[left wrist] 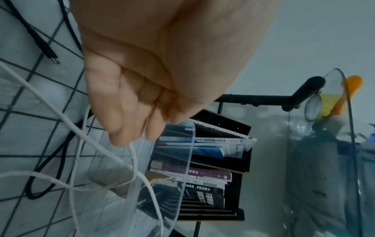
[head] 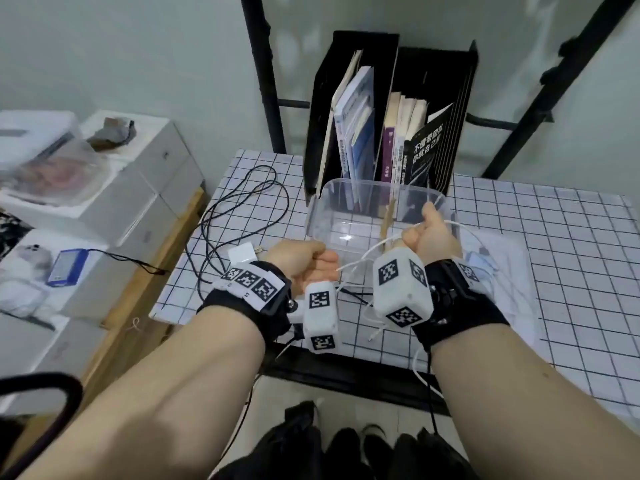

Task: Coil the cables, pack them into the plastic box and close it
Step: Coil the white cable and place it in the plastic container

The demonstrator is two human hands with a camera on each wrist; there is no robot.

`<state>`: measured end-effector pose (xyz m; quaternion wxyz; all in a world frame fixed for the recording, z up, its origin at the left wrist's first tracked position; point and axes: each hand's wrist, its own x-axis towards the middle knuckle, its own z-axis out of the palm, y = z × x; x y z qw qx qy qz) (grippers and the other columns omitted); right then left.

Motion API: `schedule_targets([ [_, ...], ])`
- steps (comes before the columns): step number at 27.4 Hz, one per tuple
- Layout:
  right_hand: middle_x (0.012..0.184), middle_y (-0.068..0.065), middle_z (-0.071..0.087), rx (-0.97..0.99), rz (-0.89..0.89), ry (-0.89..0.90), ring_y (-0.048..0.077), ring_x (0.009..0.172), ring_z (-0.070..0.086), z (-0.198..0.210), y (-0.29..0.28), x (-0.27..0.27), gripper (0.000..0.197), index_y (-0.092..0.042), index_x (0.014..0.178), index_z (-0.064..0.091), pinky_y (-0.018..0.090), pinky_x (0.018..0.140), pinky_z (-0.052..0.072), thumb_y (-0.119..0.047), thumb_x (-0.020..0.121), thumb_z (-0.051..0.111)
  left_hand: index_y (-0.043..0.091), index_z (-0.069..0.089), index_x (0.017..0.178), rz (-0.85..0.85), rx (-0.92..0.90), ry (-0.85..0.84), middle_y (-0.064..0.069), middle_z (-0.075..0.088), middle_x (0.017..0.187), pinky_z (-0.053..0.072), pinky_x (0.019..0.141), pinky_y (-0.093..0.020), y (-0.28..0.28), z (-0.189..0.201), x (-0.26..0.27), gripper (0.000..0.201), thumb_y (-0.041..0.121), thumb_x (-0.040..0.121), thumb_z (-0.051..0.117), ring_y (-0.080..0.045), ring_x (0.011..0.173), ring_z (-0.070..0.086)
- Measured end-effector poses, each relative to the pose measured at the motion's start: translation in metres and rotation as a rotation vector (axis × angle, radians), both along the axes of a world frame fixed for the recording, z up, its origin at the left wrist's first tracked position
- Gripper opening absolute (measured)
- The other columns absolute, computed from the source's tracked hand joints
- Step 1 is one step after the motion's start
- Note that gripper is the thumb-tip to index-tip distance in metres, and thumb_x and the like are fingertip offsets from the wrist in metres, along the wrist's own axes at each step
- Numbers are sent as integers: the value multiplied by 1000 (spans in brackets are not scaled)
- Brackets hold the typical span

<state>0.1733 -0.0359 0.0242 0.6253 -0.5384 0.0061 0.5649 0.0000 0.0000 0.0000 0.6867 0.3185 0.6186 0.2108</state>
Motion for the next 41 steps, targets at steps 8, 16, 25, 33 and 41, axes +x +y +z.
schedule_targets([
  [8, 43, -4, 24, -23, 20, -47, 14, 37, 24, 0, -4, 13, 46, -23, 57, 34, 24, 45, 23, -46, 92, 52, 4, 68, 79, -178, 65, 94, -8, 73, 76, 58, 64, -24, -5, 9, 11, 24, 16, 91, 50, -16, 70, 68],
  [16, 44, -6, 22, -4, -10, 5, 12, 38, 22, -5, -4, 26, 26, -27, 81, 56, 24, 47, 22, -50, 91, 52, 6, 73, 98, -435, 55, 230, 1, 75, 100, 47, 102, -36, -6, -4, 17, 24, 17, 85, 56, -20, 112, 62],
  [25, 49, -6, 23, -46, -68, -13, 12, 40, 23, 11, -10, 35, 31, -19, 72, 52, 24, 47, 24, -42, 91, 56, -3, 67, 89, -310, 28, 61, -10, 74, 78, 50, 52, -23, 6, 9, 17, 24, 13, 94, 50, -16, 61, 66],
  [33, 44, -6, 23, -67, -72, -71, 13, 39, 28, 27, -10, 36, 44, -21, 57, 38, 18, 44, 31, -40, 96, 49, 2, 70, 83, -314, 33, 76, -15, 72, 88, 56, 77, -32, 14, 12, 7, 30, 18, 96, 49, -23, 81, 68],
  [41, 28, -7, 32, -31, 7, -92, 9, 20, 37, 42, -11, 32, 44, -15, 64, 37, 10, 31, 35, -37, 102, 39, 4, 65, 81, -75, 112, 34, -10, 67, 78, 48, 44, -17, 25, 19, -3, 24, 12, 96, 47, -11, 54, 60],
])
